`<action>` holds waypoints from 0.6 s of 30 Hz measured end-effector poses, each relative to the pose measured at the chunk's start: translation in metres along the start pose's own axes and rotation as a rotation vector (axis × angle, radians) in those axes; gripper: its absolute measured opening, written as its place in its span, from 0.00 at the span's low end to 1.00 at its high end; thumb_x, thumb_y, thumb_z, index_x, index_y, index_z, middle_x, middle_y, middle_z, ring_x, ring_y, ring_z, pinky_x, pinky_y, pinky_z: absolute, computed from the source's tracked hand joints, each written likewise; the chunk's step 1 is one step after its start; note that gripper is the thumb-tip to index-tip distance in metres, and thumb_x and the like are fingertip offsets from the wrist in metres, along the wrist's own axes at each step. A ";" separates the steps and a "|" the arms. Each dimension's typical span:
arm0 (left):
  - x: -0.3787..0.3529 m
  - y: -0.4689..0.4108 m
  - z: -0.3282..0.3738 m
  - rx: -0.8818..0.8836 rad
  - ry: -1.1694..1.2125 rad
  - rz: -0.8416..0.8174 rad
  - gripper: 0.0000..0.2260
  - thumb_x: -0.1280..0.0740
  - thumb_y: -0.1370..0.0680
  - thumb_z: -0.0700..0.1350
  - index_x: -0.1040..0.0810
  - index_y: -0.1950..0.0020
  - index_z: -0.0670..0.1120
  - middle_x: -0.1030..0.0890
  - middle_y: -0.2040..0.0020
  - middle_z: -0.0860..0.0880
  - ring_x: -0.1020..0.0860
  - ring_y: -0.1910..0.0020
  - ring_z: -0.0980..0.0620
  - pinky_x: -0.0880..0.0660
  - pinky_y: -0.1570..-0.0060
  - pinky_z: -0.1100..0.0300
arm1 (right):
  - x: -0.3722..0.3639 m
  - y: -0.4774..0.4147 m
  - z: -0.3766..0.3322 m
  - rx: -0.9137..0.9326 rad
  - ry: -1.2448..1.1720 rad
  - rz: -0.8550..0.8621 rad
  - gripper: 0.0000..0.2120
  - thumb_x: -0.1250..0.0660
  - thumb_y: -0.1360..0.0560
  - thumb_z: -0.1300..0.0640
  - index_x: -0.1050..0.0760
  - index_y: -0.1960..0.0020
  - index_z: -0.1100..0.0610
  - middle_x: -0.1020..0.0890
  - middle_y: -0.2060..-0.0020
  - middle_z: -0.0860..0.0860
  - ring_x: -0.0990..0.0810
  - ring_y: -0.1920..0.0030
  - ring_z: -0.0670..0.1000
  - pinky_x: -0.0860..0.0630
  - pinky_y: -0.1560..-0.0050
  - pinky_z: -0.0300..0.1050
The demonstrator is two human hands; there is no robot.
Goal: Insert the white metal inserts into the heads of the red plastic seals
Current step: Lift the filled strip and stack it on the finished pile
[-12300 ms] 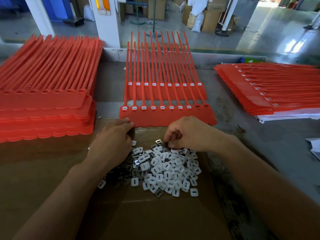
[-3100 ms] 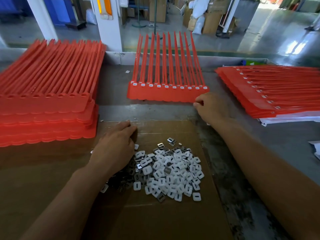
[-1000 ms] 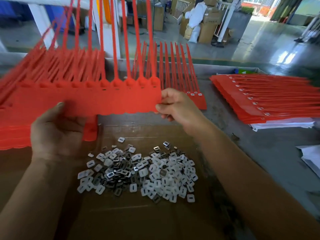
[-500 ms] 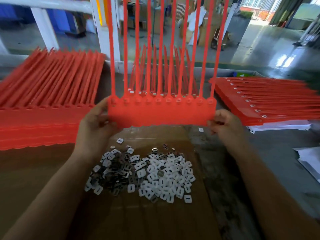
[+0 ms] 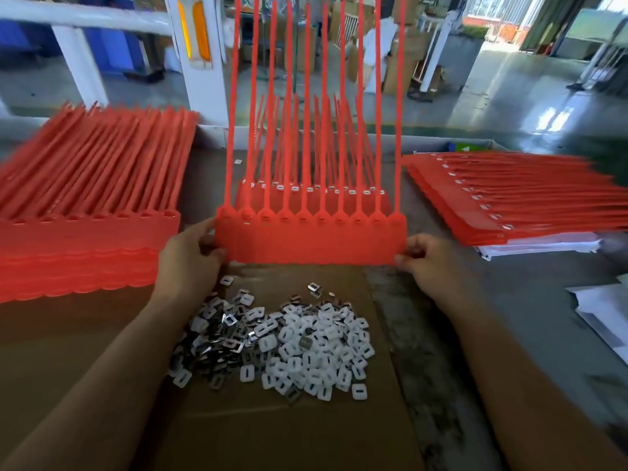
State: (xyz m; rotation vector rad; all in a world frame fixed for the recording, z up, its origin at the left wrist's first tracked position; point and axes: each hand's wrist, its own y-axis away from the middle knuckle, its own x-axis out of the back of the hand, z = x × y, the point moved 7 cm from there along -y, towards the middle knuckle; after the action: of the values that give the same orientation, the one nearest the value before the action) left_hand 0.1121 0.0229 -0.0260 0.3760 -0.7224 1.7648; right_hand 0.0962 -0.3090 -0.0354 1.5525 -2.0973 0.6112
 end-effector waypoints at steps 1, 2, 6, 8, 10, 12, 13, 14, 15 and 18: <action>0.000 0.000 0.000 -0.013 -0.019 0.007 0.22 0.33 0.28 0.33 0.25 0.36 0.48 0.20 0.56 0.50 0.25 0.56 0.53 0.33 0.53 0.63 | -0.001 0.000 0.001 -0.002 0.016 0.003 0.06 0.32 0.29 0.66 0.25 0.58 0.56 0.20 0.63 0.51 0.23 0.58 0.52 0.29 0.52 0.45; 0.001 -0.001 0.000 -0.030 -0.033 0.009 0.21 0.33 0.28 0.34 0.25 0.36 0.47 0.21 0.56 0.50 0.25 0.56 0.53 0.33 0.52 0.63 | -0.001 -0.001 0.002 -0.008 0.040 0.008 0.05 0.32 0.29 0.64 0.25 0.57 0.56 0.20 0.62 0.51 0.22 0.57 0.52 0.28 0.51 0.46; 0.000 -0.001 0.005 -0.093 -0.115 0.006 0.17 0.33 0.28 0.35 0.22 0.40 0.45 0.19 0.54 0.47 0.25 0.56 0.52 0.34 0.52 0.63 | 0.000 0.000 0.003 0.012 0.151 0.061 0.06 0.32 0.27 0.60 0.22 0.50 0.55 0.19 0.57 0.49 0.23 0.54 0.50 0.29 0.51 0.44; 0.000 0.001 0.008 -0.113 -0.145 0.011 0.14 0.33 0.27 0.35 0.20 0.43 0.43 0.18 0.52 0.44 0.24 0.54 0.50 0.35 0.53 0.63 | 0.001 0.001 0.002 0.019 0.197 0.090 0.09 0.33 0.27 0.58 0.22 0.47 0.56 0.18 0.53 0.51 0.22 0.51 0.51 0.29 0.49 0.44; -0.001 0.003 0.009 -0.121 -0.174 0.000 0.11 0.33 0.27 0.35 0.19 0.46 0.42 0.17 0.52 0.43 0.23 0.54 0.49 0.36 0.55 0.64 | 0.001 0.002 0.001 0.013 0.240 0.113 0.12 0.33 0.26 0.57 0.22 0.44 0.57 0.18 0.49 0.52 0.22 0.47 0.53 0.30 0.46 0.44; -0.003 0.003 0.010 -0.137 -0.223 -0.021 0.09 0.34 0.27 0.35 0.18 0.48 0.41 0.17 0.52 0.42 0.22 0.52 0.46 0.38 0.57 0.65 | 0.002 0.003 0.001 0.014 0.271 0.125 0.13 0.34 0.25 0.56 0.23 0.42 0.58 0.18 0.47 0.53 0.23 0.45 0.53 0.30 0.45 0.44; -0.004 0.004 0.011 -0.143 -0.253 -0.037 0.09 0.34 0.26 0.35 0.18 0.48 0.40 0.18 0.51 0.41 0.22 0.51 0.44 0.39 0.58 0.65 | 0.003 0.004 0.001 0.016 0.278 0.128 0.14 0.34 0.25 0.55 0.23 0.42 0.58 0.18 0.47 0.53 0.23 0.45 0.53 0.30 0.45 0.44; -0.005 0.004 0.011 -0.146 -0.283 -0.059 0.10 0.35 0.26 0.35 0.19 0.47 0.39 0.19 0.49 0.40 0.23 0.48 0.43 0.38 0.57 0.64 | 0.003 0.004 0.000 0.020 0.281 0.131 0.14 0.34 0.25 0.55 0.23 0.42 0.58 0.18 0.47 0.53 0.22 0.45 0.53 0.30 0.44 0.44; -0.007 0.005 0.011 -0.145 -0.311 -0.080 0.10 0.35 0.26 0.34 0.19 0.46 0.38 0.20 0.47 0.39 0.24 0.45 0.42 0.37 0.53 0.63 | 0.004 0.005 0.000 0.024 0.284 0.133 0.14 0.33 0.26 0.55 0.23 0.42 0.58 0.18 0.47 0.53 0.22 0.45 0.53 0.30 0.44 0.44; -0.007 0.006 0.010 -0.133 -0.368 -0.106 0.11 0.37 0.26 0.34 0.20 0.45 0.37 0.23 0.42 0.38 0.28 0.40 0.42 0.40 0.43 0.62 | 0.005 0.005 0.000 0.036 0.296 0.134 0.14 0.33 0.26 0.54 0.22 0.42 0.58 0.18 0.48 0.52 0.22 0.46 0.52 0.30 0.47 0.42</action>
State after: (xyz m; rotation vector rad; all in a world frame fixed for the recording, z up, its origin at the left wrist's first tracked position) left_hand 0.1077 0.0103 -0.0237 0.6462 -1.0548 1.5537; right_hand 0.0896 -0.3112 -0.0324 1.2583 -1.9819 0.8733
